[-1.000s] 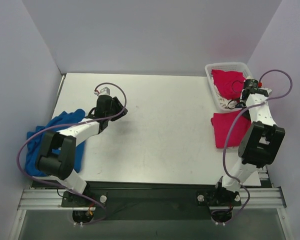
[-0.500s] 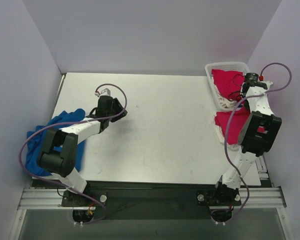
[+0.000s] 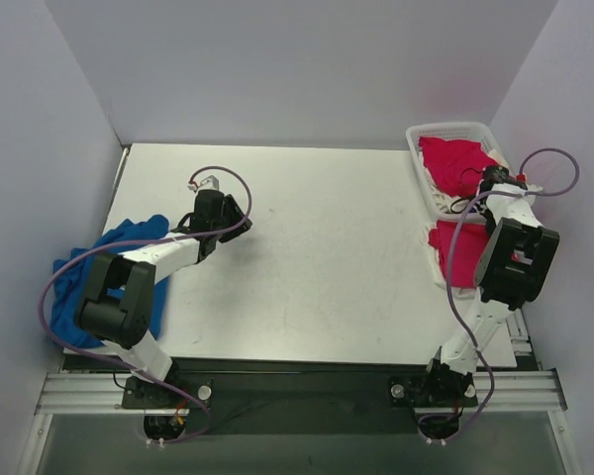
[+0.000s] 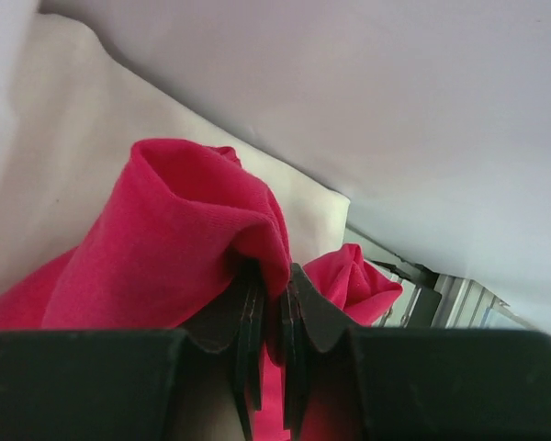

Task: Fold and stack the t-shirts
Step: Put the neatly folded tshirt into the corner of the board with the right arm

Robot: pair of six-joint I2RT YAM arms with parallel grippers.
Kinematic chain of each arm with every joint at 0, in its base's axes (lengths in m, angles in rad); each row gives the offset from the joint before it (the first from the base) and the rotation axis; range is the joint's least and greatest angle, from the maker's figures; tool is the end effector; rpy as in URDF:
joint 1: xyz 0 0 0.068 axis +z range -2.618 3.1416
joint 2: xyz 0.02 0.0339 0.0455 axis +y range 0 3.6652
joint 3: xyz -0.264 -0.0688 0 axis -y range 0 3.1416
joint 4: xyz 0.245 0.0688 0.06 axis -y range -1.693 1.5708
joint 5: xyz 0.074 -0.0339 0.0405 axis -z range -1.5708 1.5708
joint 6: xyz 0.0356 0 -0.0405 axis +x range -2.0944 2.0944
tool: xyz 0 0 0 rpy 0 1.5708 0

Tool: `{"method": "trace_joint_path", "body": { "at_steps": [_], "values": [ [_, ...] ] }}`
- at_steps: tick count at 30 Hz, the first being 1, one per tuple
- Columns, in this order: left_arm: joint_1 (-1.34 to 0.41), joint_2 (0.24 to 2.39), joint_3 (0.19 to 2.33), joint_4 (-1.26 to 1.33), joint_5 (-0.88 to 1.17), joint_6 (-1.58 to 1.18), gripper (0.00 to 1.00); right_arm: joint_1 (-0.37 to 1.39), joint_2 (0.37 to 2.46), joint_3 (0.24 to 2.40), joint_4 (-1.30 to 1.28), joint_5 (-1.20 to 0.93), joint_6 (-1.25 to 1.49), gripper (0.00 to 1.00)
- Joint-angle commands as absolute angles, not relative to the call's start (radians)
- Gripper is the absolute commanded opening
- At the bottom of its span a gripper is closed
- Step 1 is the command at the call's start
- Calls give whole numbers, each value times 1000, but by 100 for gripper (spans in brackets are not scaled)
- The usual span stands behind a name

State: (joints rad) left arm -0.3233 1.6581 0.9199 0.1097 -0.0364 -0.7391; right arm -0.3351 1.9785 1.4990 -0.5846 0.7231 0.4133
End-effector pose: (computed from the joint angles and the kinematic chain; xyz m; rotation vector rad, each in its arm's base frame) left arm 0.3354 -0.1110 0.1916 -0.4857 2.2014 -0.5463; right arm 0.3876 -0.1599 0.2080 1.1272 2.2092 -0.9078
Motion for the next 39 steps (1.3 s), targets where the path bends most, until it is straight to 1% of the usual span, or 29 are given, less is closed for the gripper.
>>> {"method": "trace_joint_path", "body": {
  "at_steps": [1,2,3,5,6,9,13,16,19,21,24,27,34,37,39],
  "values": [
    [-316,1658,945,132,-28,-727,55,-345,1977,1525,-632,784,440,9],
    [-316,1657,943,133,-28,-726,55,-345,1974,1531,-632,778,439,14],
    [-316,1657,942,133,-26,-726,55,-342,1968,1534,-632,773,442,33],
    [-316,1655,942,132,-21,-723,55,-328,1944,1546,-634,781,443,49],
    [-316,1655,942,135,-18,-723,55,-316,1925,1558,-634,787,442,62],
    [-316,1652,936,141,-14,-721,55,-288,1899,1583,-634,831,416,72],
    [-316,1638,925,144,-14,-719,55,-210,1853,1627,-637,890,377,74],
    [-316,1634,919,149,-12,-718,54,-134,1812,1621,-643,910,361,74],
    [-316,1628,910,155,-5,-709,55,-78,1755,1586,-647,862,382,73],
    [-318,1621,904,161,0,-700,55,-40,1702,1530,-647,781,409,72],
    [-318,1612,887,173,0,-675,55,23,1639,1448,-646,718,449,70],
    [-321,1605,868,186,28,-646,57,112,1577,1366,-621,712,442,70],
    [-342,1592,842,183,8,-578,63,316,1431,1201,-517,635,456,72],
    [-354,1568,822,173,-34,-542,67,395,1367,1123,-459,618,449,75],
    [-362,1543,808,167,-80,-511,73,425,1300,1060,-367,586,430,78]
  ]
}}
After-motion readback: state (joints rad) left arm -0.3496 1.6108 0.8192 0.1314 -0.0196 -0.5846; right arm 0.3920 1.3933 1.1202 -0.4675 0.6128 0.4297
